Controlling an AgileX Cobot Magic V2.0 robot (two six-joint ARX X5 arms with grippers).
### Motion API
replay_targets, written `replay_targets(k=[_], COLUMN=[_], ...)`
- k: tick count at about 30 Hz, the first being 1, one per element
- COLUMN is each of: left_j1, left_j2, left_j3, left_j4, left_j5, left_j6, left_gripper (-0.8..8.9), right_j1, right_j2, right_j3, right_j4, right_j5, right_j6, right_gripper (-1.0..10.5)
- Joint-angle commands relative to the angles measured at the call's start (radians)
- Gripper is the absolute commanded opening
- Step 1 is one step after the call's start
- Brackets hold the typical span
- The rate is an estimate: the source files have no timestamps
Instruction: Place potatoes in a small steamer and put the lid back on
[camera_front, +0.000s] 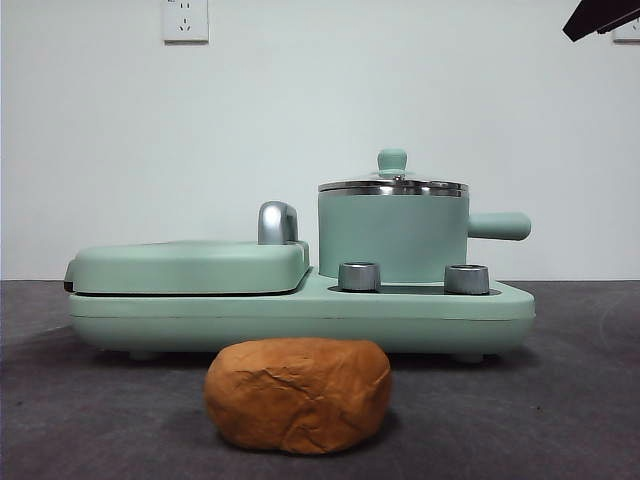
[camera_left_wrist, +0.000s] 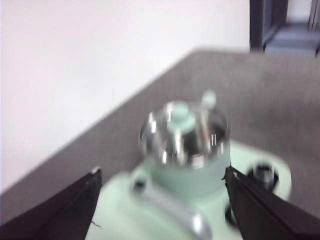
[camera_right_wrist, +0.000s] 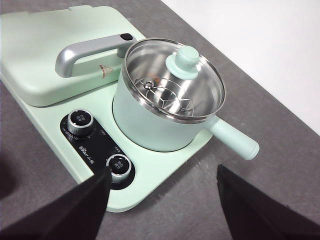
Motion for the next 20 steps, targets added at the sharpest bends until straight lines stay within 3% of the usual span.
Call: replay_targets(k=[1, 7, 20], left_j1=[-0.041, -0.126, -0.223], left_j2=[0.093, 0.309, 0.776], left_j3=[0.023, 0.039, 0.440], left_j4=[0.174, 0.443, 0.365], left_j5=[-0.016, -0.116, -0.135], left_j6=[-0.116, -0.214, -0.238], left_gripper=[4.01, 3.95, 3.97], right_j1=[0.006, 0.006, 0.006], right_j2=[0.004, 0.004, 0.004], right_j3=[0.016, 0.016, 0.016], right_j4=[0.010, 0.010, 0.010], right_j5=[0.001, 0.001, 0.012], right_j6=[0.018, 0.037, 0.036], right_gripper=[3.3, 3.3, 3.3])
